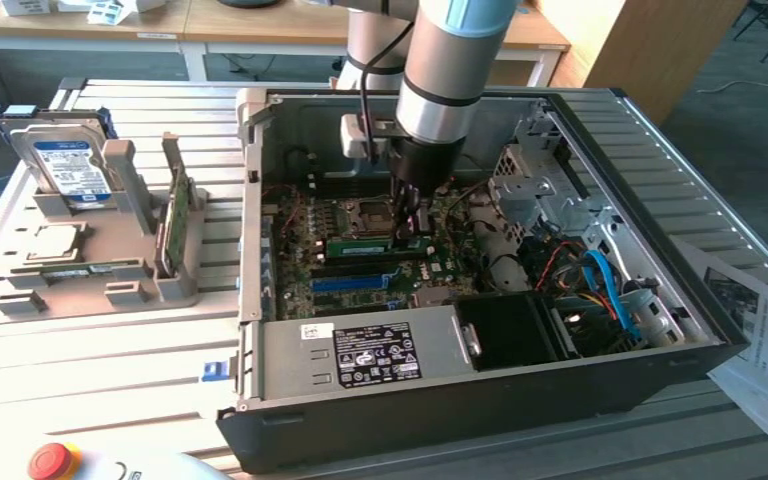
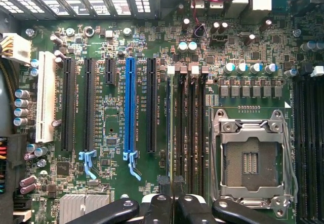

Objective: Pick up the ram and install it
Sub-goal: 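Insert the ram into the slot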

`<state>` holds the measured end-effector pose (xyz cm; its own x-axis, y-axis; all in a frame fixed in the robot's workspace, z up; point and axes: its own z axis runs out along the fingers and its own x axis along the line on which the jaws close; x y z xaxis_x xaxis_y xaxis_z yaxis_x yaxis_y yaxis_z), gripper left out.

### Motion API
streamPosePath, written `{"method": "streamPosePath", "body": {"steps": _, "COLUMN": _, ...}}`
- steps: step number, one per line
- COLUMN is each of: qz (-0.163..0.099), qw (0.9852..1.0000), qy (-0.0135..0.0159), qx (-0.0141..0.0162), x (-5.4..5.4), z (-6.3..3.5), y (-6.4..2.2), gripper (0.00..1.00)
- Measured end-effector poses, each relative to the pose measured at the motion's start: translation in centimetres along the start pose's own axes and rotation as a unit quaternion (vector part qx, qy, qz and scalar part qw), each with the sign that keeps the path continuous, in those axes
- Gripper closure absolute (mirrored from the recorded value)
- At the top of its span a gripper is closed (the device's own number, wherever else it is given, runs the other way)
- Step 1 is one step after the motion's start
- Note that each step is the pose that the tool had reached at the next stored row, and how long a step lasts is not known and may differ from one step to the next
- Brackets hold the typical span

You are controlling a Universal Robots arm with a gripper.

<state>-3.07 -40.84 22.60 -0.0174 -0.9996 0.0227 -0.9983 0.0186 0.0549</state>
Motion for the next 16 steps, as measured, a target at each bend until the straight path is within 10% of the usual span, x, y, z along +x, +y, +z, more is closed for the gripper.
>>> {"method": "streamPosePath", "body": {"steps": 16, "qz": 0.000, "qw": 1.0000, "qy": 0.0000, "qx": 0.0000, "x": -0.02, "z": 0.46, "y": -0.03, "gripper": 0.88}}
